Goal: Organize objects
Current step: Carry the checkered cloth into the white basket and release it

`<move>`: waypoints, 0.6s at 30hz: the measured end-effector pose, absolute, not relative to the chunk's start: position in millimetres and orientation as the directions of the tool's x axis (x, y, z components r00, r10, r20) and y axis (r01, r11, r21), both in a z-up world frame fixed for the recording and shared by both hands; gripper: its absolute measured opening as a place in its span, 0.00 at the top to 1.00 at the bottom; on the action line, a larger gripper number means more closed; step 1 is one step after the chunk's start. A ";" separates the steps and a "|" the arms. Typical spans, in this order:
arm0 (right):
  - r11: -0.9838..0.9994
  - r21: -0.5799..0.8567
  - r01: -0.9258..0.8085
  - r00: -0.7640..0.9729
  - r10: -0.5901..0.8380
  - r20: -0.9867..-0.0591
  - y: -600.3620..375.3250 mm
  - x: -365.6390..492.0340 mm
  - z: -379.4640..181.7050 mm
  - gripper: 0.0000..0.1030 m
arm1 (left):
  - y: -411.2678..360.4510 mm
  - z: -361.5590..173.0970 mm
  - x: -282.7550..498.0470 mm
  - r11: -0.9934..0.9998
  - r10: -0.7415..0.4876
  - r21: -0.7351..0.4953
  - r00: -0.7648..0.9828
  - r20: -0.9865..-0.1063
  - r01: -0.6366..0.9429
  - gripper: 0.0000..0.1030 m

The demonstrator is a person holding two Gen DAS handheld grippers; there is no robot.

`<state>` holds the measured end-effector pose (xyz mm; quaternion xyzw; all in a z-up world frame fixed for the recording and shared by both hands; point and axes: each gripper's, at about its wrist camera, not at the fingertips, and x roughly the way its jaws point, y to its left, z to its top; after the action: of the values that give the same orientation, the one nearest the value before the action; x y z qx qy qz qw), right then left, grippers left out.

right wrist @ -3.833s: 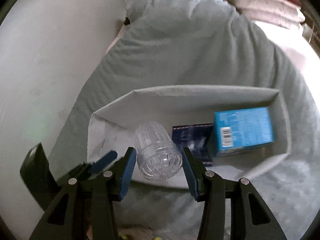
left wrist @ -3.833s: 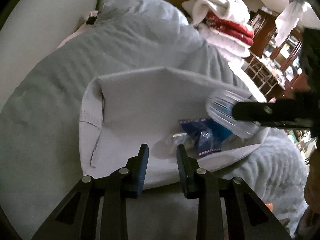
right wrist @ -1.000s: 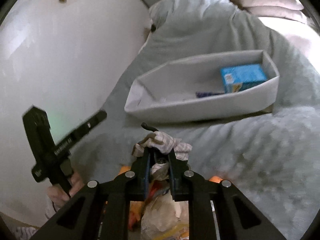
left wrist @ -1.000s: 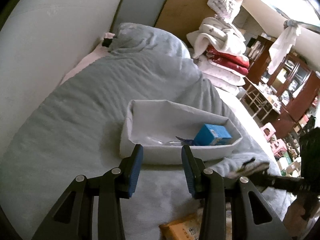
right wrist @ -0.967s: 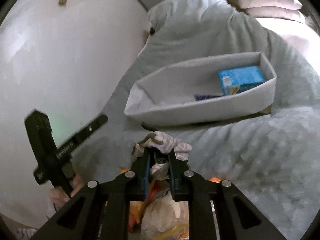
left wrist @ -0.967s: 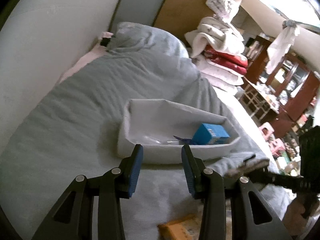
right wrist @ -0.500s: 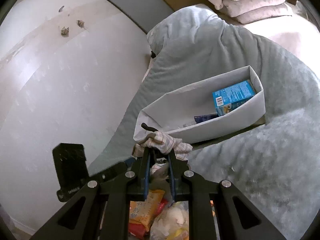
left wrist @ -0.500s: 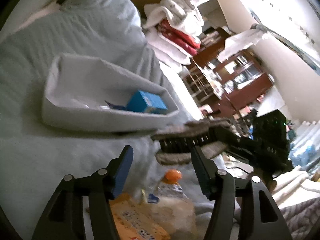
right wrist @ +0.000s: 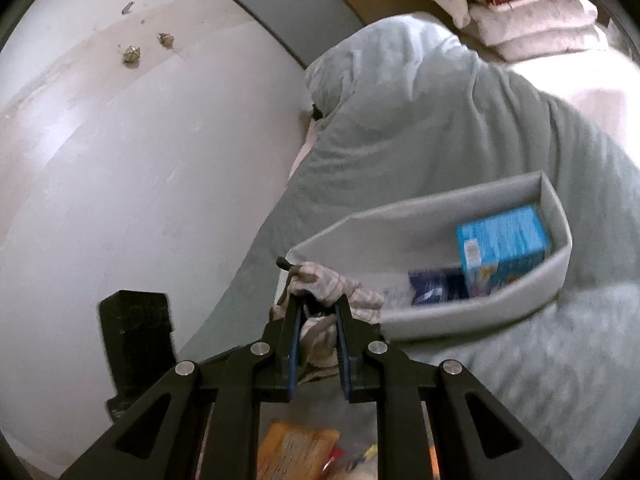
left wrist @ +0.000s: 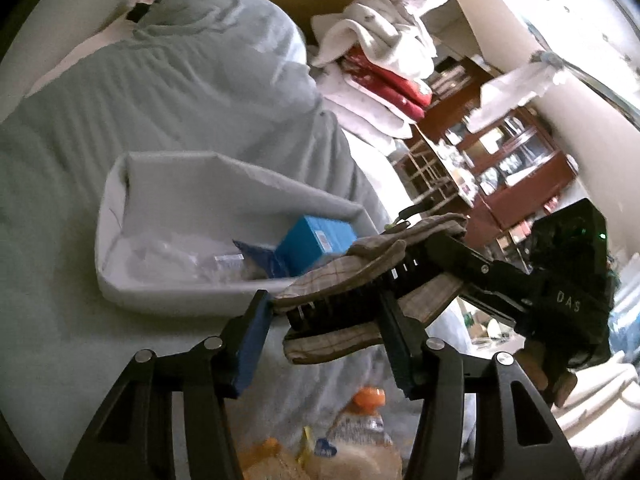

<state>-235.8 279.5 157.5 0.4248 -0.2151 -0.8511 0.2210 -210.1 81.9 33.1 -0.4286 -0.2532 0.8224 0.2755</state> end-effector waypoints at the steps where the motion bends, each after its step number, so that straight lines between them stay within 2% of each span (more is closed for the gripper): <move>1: -0.819 0.540 0.193 -0.547 -0.547 -0.634 274.8 -242.0 158.9 0.85 | 80.4 34.4 -216.0 -0.734 0.654 -0.642 -0.491 -0.576 -0.223 0.49; 10: -0.794 0.598 0.107 -0.559 -0.546 -0.624 264.7 -293.6 139.1 0.85 | 68.4 32.5 -272.3 -0.798 0.545 -0.592 -0.561 -0.624 -0.116 0.46; 13: -0.783 0.621 0.036 -0.544 -0.537 -0.645 258.3 -315.7 113.3 0.85 | 76.0 17.9 -290.6 -0.876 0.431 -0.476 -0.571 -0.699 -0.078 0.45; 17: -0.777 0.629 -0.016 -0.537 -0.524 -0.661 248.9 -330.8 73.3 0.83 | 79.7 -2.8 -297.6 -0.929 0.317 -0.369 -0.595 -0.739 -0.037 0.46; 18: -0.782 0.622 -0.025 -0.530 -0.518 -0.672 247.0 -333.6 66.4 0.83 | 81.4 -10.3 -298.7 -0.943 0.287 -0.331 -0.592 -0.753 -0.035 0.49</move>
<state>-333.6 247.0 66.4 0.4612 -0.2942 -0.8237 0.1494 -298.7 81.4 -10.3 -0.4422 -0.1422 0.8808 0.0915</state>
